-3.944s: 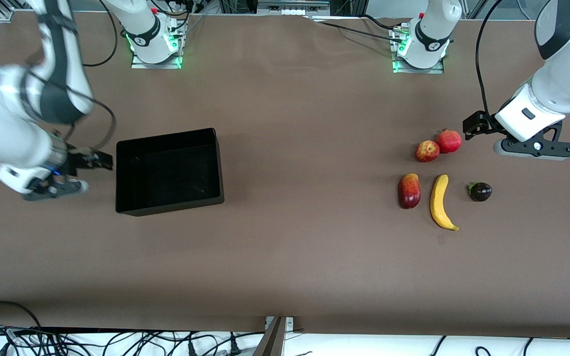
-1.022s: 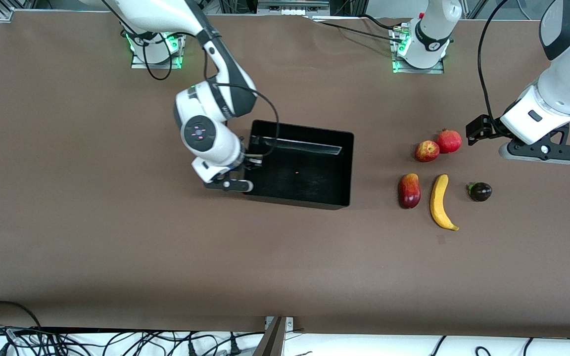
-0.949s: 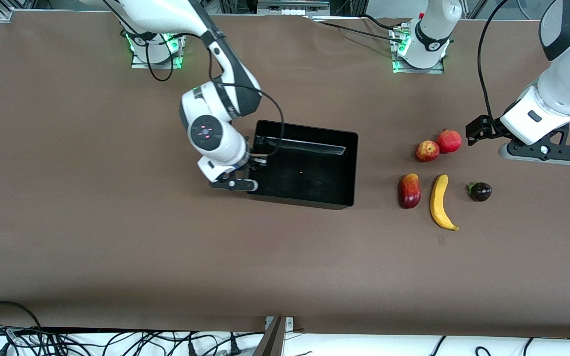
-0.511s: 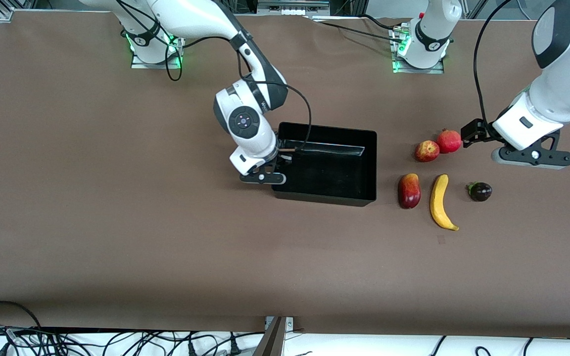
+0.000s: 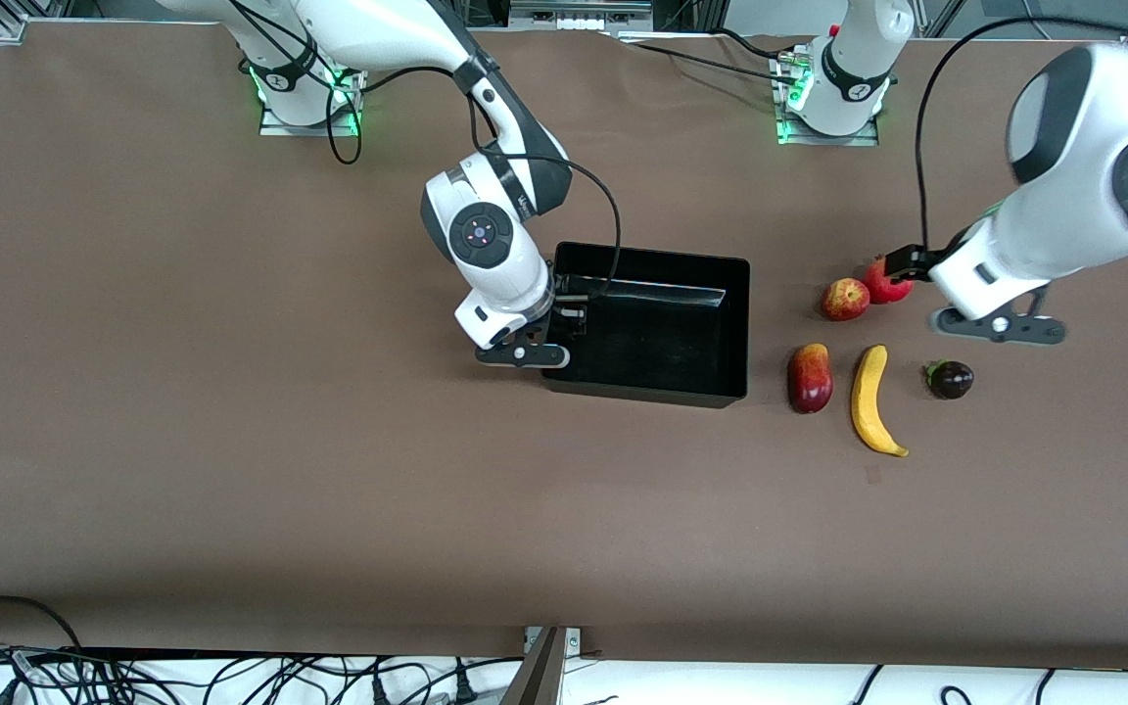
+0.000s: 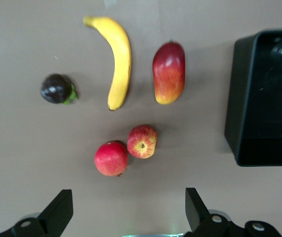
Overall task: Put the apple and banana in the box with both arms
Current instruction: 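Slide the box toward the fruit while the left gripper reaches the apples, then release the box with the right gripper while the left gripper lowers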
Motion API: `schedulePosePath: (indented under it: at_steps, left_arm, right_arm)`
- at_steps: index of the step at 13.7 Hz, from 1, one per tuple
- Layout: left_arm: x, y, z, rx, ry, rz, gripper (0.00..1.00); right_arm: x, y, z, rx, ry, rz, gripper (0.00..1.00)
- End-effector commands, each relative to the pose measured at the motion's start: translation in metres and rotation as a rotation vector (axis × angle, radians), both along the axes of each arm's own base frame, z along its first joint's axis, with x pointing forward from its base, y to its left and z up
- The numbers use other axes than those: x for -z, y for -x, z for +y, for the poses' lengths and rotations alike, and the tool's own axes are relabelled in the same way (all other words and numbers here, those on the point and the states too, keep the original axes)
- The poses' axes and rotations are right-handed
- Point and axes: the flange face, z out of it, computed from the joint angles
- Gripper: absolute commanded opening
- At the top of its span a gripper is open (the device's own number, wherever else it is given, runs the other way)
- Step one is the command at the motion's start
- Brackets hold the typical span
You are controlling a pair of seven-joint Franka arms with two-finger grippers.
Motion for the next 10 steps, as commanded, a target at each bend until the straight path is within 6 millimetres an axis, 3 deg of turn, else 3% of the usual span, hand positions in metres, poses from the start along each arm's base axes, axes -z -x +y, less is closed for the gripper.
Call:
schedulePosePath:
  at_steps: [1, 4, 6, 8, 10]
  left_arm:
    - [0.039, 0.012, -0.006, 0.036, -0.018, 0.001, 1.00]
    - [0.105, 0.020, 0.000, 0.065, -0.004, 0.023, 1.00]
    - [0.134, 0.029, 0.000, 0.068, -0.005, 0.062, 1.00]
    - [0.185, 0.042, -0.002, 0.078, -0.001, 0.096, 1.00]
    - [0.212, 0.059, -0.001, 0.147, -0.033, 0.042, 1.00]
  right_arm:
    - [-0.051, -0.011, -0.021, 0.014, -0.028, -0.014, 1.00]
    - [-0.091, -0.027, -0.065, 0.009, 0.005, 0.009, 1.00]
    - [-0.134, -0.040, -0.098, -0.008, -0.019, -0.030, 1.00]
    - [-0.177, -0.049, -0.154, -0.019, -0.015, -0.011, 1.00]
    - [-0.227, -0.049, -0.225, -0.072, -0.008, -0.002, 1.00]
